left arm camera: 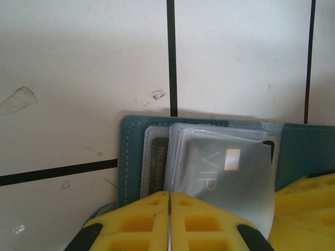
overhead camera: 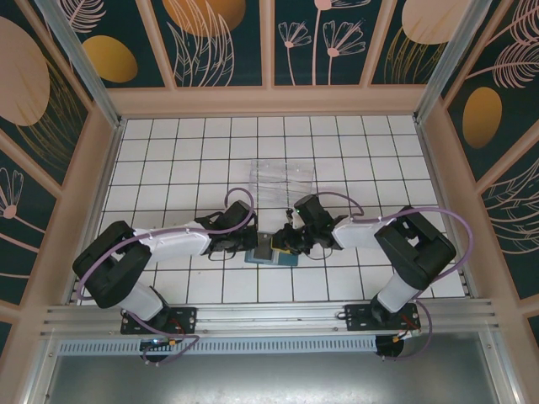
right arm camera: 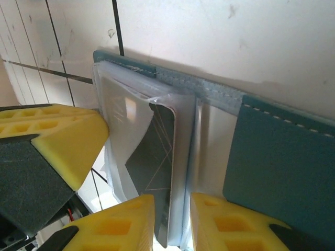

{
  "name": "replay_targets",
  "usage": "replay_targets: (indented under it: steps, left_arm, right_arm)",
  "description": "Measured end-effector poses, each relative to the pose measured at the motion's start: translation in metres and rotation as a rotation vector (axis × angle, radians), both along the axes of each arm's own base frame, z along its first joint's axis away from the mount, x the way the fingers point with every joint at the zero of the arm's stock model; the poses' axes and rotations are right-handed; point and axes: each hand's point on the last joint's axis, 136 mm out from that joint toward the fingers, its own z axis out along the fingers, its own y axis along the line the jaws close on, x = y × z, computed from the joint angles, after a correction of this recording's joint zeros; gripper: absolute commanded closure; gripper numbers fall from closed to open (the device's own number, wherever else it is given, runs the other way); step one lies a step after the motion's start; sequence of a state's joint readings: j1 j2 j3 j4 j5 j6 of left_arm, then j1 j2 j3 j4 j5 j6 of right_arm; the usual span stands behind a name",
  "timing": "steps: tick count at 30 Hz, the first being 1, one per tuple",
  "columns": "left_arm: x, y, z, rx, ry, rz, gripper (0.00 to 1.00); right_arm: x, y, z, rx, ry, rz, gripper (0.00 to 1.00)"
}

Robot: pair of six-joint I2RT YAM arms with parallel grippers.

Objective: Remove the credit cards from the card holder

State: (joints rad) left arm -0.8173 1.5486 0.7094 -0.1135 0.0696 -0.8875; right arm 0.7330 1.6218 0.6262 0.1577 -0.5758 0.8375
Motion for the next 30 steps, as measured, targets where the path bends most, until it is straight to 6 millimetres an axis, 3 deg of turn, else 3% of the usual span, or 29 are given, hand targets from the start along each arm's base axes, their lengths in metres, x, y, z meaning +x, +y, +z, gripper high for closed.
replay_targets:
  steps: [9, 17, 30]
  left_arm:
    - [0.0001, -0.0011, 0.0, -0.005, 0.001, -0.001, 0.92]
    - [-0.0001, -0.0012, -0.0001, -0.009, 0.006, 0.003, 0.91]
    - [-0.0006, -0.0021, 0.0, -0.018, 0.013, 0.008, 0.92]
  right_arm:
    - [0.0001, 0.0038, 0.0036, 0.04, 0.003, -0.007, 0.79]
    - [0.0007, 0.0046, 0.0024, 0.043, 0.004, -0.011, 0.75]
    - [-0.0007, 0.0051, 0.0003, 0.068, 0.01, -0.025, 0.82]
